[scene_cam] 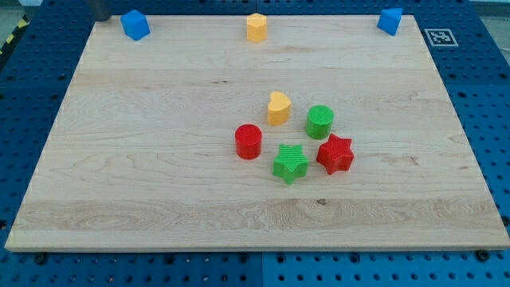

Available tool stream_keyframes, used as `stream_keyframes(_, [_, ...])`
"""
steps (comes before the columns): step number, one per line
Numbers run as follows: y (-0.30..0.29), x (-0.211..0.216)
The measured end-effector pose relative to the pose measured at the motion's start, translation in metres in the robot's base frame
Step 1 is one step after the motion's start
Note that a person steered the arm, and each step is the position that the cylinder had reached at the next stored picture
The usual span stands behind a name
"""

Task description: Push the blue cube diagonally to the yellow hexagon

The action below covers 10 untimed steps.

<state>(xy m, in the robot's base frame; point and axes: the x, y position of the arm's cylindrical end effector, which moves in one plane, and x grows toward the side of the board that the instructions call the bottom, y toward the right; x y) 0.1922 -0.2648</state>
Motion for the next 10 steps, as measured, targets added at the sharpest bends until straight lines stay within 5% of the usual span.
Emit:
stream_keyframes(1, [0.046,0.004])
stream_keyframes(6, [0.061,0.1])
stream_keyframes(10, [0.142,0.108])
